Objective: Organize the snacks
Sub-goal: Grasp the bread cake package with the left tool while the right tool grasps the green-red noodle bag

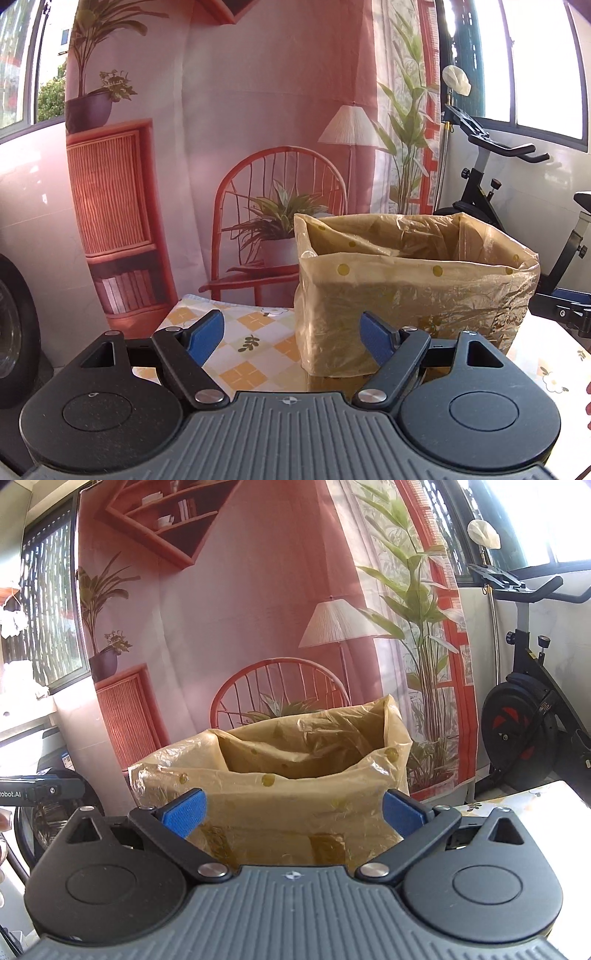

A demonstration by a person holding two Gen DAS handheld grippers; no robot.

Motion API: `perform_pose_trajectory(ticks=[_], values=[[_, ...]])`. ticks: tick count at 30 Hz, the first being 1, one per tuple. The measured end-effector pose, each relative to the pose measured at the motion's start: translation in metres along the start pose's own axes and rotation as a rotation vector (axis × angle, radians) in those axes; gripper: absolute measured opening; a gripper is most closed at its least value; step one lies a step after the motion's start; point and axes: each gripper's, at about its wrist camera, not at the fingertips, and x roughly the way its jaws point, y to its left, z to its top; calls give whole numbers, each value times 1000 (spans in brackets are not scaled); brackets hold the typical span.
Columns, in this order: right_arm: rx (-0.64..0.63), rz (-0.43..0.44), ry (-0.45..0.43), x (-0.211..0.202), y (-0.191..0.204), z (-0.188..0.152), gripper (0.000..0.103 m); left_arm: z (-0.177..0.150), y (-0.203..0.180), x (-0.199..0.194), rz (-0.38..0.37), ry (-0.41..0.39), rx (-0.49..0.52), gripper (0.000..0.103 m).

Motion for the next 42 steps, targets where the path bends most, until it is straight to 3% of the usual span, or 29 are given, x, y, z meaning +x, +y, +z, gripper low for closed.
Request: perform_pose_trajectory(ticks=[6, 14, 20, 24, 30, 36, 42], values=[[-33, -18, 93, -7, -8, -29, 103, -40, 7, 9, 20, 77, -86, 82], [-129, -39, 311, 16, -17, -70, 103, -67, 11, 16, 13, 143, -96, 81], [-33, -16, 405, 44, -34, -84, 103, -81, 16, 17, 0, 181, -121, 75], [-44, -9, 477, 50, -30, -96, 100, -95, 18, 21, -36, 222, -128, 71], [-39, -20, 480, 48, -31, -104, 100, -113, 14, 33, -81, 280, -120, 68], [-51, -10, 479, 47, -27, -103, 89, -124, 13, 48, -119, 330, -146, 67], [-47, -6, 471, 45, -23, -103, 86, -128, 16, 72, -145, 328, -185, 67]])
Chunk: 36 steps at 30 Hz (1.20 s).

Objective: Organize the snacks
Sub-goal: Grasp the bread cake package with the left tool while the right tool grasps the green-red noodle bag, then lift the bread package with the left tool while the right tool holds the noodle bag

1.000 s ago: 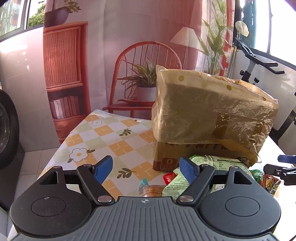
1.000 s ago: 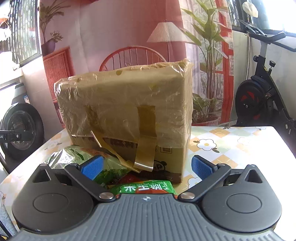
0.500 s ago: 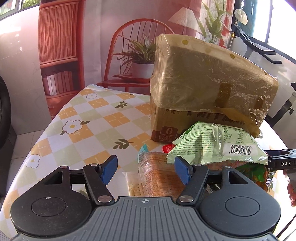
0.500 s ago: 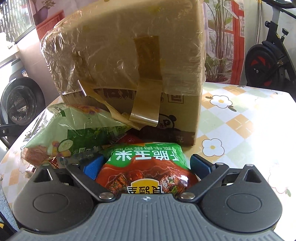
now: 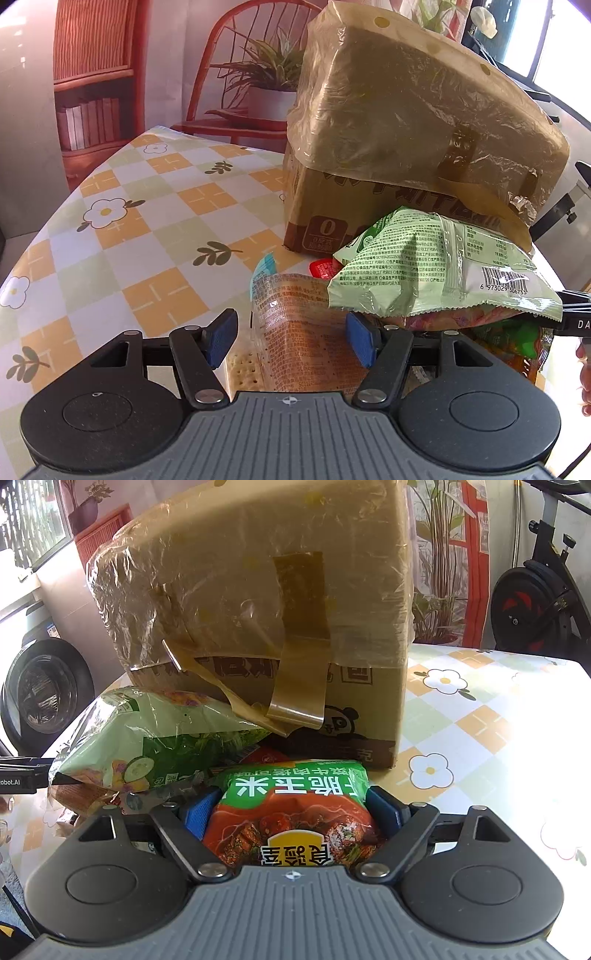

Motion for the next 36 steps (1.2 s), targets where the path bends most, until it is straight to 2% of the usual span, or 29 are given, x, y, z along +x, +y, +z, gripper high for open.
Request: perform_pose_trajectory(ticks=[3, 6, 8, 12, 14, 17, 20, 26, 31, 36], values=[[2, 1, -2, -1, 1, -1, 86, 0, -2, 11, -36, 11, -10, 68], [8, 6, -6, -2, -1, -2, 86, -1, -4, 16, -31, 11, -6, 72], [13, 8, -9, -2, -2, -2, 86, -1, -4, 17, -34, 10, -17, 71], [15, 11, -13, -2, -3, -2, 85, 3, -9, 5, -36, 5, 1, 50], [17, 3, -22, -4, -2, -3, 84, 7, -10, -7, -31, 12, -9, 43], [17, 5, -43, -9, 0, -4, 80, 11, -19, -29, 11, -21, 52, 36], [-3, 8, -63, -16, 5, -4, 77, 12, -24, -45, 35, -57, 91, 34], [-44, 25, -106, -29, 14, -1, 75, 13, -23, -67, 49, -101, 60, 29], [-51, 35, -121, -38, 16, 0, 75, 12, -25, -87, 70, -138, 72, 26], [-24, 37, -138, -47, 13, -7, 75, 4, -22, -94, 71, -142, 59, 22]])
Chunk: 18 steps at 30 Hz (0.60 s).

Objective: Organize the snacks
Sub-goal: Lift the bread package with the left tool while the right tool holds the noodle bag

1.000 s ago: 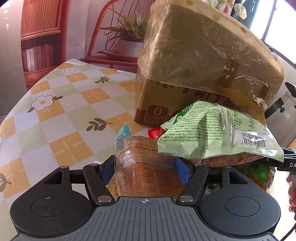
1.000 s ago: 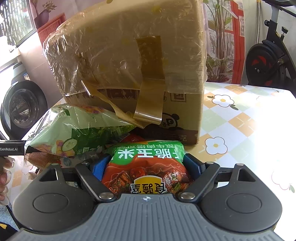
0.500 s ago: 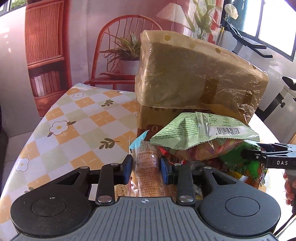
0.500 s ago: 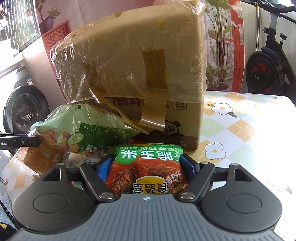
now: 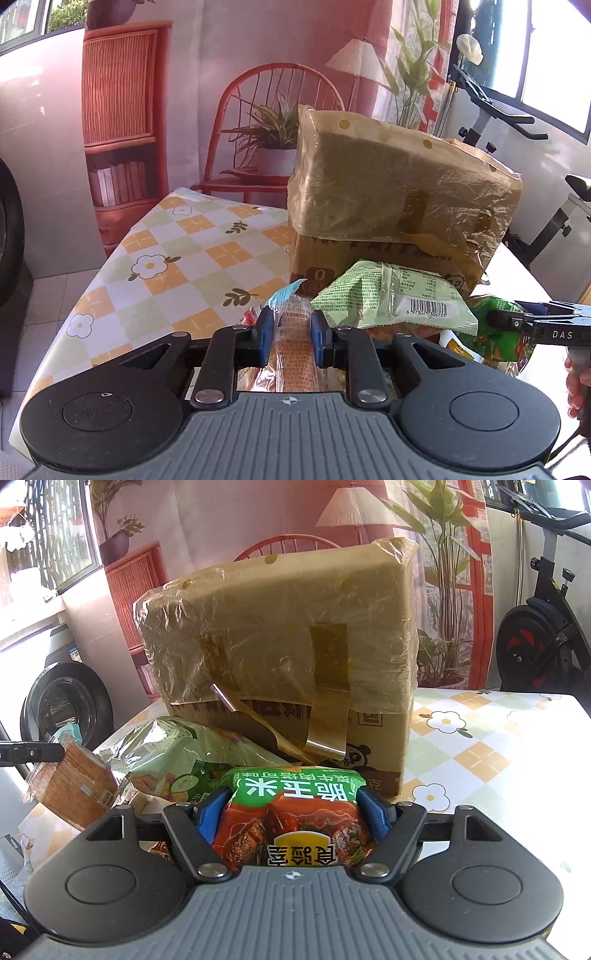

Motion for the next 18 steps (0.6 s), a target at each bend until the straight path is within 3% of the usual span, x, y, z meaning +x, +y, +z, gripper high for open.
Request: perform_pose_trajectory(ticks=[2, 3, 6, 9, 10, 11, 12, 13, 18], values=[[4, 2, 5, -2, 0, -2, 75, -3, 1, 0, -4, 2, -6, 20], [1, 1, 3, -5, 0, -3, 75, -4, 1, 0, -10, 2, 0, 5], [-9, 2, -7, -8, 1, -2, 75, -9, -5, 3, -11, -3, 51, 6], [-7, -1, -10, -6, 1, -5, 75, -18, -7, 4, -58, -4, 65, 9], [-5, -2, -6, -6, 1, -8, 75, -21, -7, 4, -71, 2, 61, 13], [-3, 1, -3, -6, 1, -10, 75, -23, -8, 5, -79, 11, 58, 29], [-1, 5, 0, -6, 2, -12, 75, -24, -8, 7, -75, 16, 56, 52], [0, 7, 3, -6, 2, -13, 75, -26, -8, 10, -69, 17, 51, 61], [4, 7, 6, -6, 1, -16, 75, -29, -11, 19, -113, 50, 26, 61]])
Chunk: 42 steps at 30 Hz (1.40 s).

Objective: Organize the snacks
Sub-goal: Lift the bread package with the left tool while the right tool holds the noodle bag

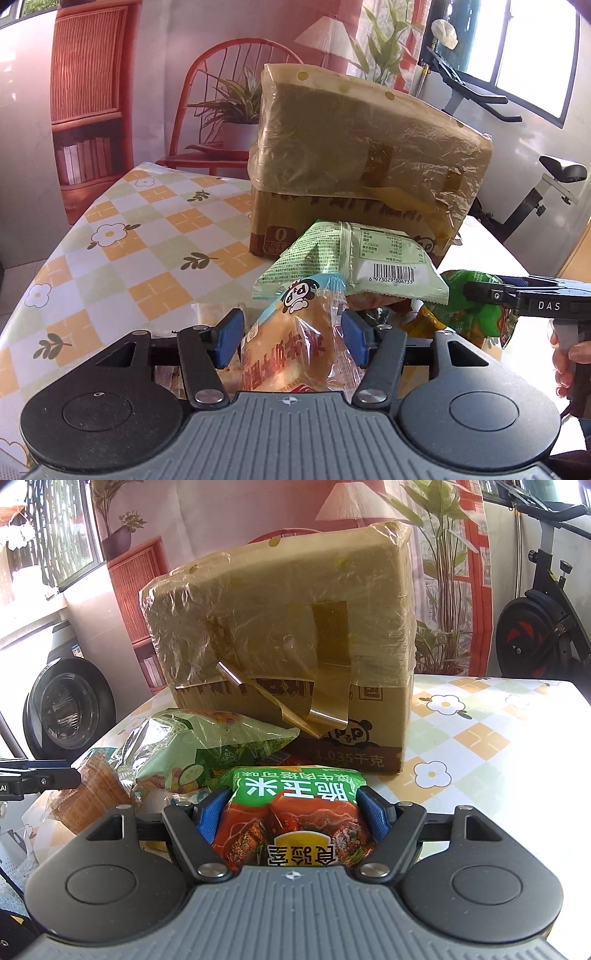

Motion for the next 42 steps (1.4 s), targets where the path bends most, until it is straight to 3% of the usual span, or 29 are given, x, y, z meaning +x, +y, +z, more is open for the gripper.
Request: perform_pose_trajectory(ticks=[8, 12, 15, 19, 29, 34, 42], values=[[12, -3, -2, -2, -4, -2, 75, -10, -21, 17, -24, 51, 108, 62], [13, 3, -2, -1, -3, -2, 75, -11, -27, 30, 11, 62, 154, 74], [11, 8, -5, -2, -2, -2, 75, -9, -26, 38, 30, 61, 163, 77], [16, 8, -7, -2, -3, -1, 75, -8, -26, 42, 74, 83, 143, 76], [20, 15, -10, -4, -4, -2, 75, -14, 7, 5, -47, 55, -26, 78], [16, 25, -11, -4, -3, -1, 75, -18, 20, 2, -39, 55, -50, 80], [20, 20, -9, -4, -3, -1, 75, -24, 18, 22, -45, 147, -31, 94]])
